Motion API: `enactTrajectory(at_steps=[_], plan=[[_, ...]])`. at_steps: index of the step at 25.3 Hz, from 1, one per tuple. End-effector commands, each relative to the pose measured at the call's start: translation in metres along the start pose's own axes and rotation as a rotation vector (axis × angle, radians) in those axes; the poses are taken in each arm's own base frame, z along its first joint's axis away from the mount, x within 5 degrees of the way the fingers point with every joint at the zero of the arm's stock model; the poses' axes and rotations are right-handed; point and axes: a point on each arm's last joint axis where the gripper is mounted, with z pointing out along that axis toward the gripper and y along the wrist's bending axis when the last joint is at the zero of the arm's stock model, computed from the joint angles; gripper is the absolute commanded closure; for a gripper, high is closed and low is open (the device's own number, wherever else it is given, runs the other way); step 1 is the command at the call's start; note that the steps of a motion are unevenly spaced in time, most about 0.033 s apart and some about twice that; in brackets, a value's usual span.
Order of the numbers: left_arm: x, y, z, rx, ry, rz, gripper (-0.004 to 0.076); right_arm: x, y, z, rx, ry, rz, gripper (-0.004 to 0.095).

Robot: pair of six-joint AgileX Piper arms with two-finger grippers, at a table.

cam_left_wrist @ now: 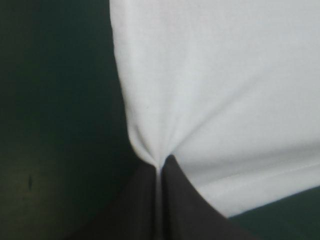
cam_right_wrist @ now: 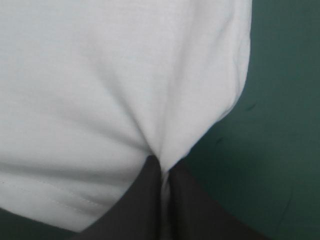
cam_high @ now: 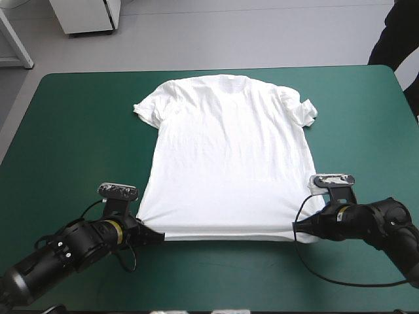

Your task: Fold the cloth

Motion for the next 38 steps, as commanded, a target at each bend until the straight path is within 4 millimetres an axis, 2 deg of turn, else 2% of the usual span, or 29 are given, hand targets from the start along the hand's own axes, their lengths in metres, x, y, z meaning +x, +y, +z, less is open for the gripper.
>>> enactTrajectory(at_steps=[1, 4, 8, 10, 11, 12, 13, 15, 16, 18, 21, 25, 31, 35, 38], plan=[[0.011, 0.001, -0.017, 0.019, -0.012, -0.024, 0.0734, 0.007, 0.001, -0.013, -0.023, -0.018, 0.012, 0.0924], [0.022, -0.001, -0.026, 0.042, 0.016, -0.01, 0.0734, 0.02, 0.0, -0.017, -0.027, 0.005, 0.026, 0.0924], [0.024, -0.002, -0.025, 0.034, 0.042, -0.007, 0.0731, 0.026, 0.005, -0.018, -0.084, 0.05, 0.047, 0.0924], [0.025, -0.002, -0.025, 0.031, 0.063, -0.016, 0.0651, 0.026, 0.006, -0.02, -0.098, 0.058, 0.059, 0.0831], [0.026, -0.004, -0.028, 0.049, 0.1, -0.03, 0.0537, 0.027, 0.006, -0.022, -0.094, 0.077, 0.054, 0.0688], [0.026, -0.006, -0.031, 0.065, 0.127, -0.03, 0.0469, 0.026, 0.006, -0.024, -0.091, 0.089, 0.049, 0.0593], [0.024, -0.01, -0.041, 0.089, 0.171, -0.033, 0.0349, 0.024, 0.007, -0.031, -0.086, 0.111, 0.052, 0.0443], [0.018, -0.01, -0.053, 0.085, 0.186, -0.024, 0.0265, 0.019, 0.008, -0.04, -0.081, 0.111, 0.042, 0.0362], [0.013, -0.011, -0.059, 0.083, 0.172, -0.02, 0.0245, 0.016, 0.008, -0.045, -0.077, 0.103, 0.035, 0.0354], [-0.002, -0.01, -0.073, 0.064, 0.104, -0.002, 0.0243, 0.004, 0.009, -0.059, -0.068, 0.043, 0.026, 0.0359], [-0.038, -0.006, -0.1, -0.023, -0.042, 0.011, 0.0252, -0.025, 0.008, -0.092, -0.004, -0.119, 0.055, 0.0358], [-0.078, -0.004, -0.111, -0.086, -0.089, 0.029, 0.0265, -0.05, 0.006, -0.116, 0.065, -0.193, 0.04, 0.0358], [-0.146, 0.009, -0.094, -0.101, -0.075, -0.002, 0.0265, -0.093, 0.008, -0.126, 0.128, -0.24, 0.018, 0.0358], [-0.181, 0.019, -0.079, -0.071, -0.087, -0.024, 0.0265, -0.12, 0.008, -0.115, 0.146, -0.23, 0.027, 0.037], [-0.201, 0.019, -0.055, -0.084, -0.057, 0.011, 0.0265, -0.141, -0.001, -0.101, 0.154, -0.206, 0.073, 0.0388]])
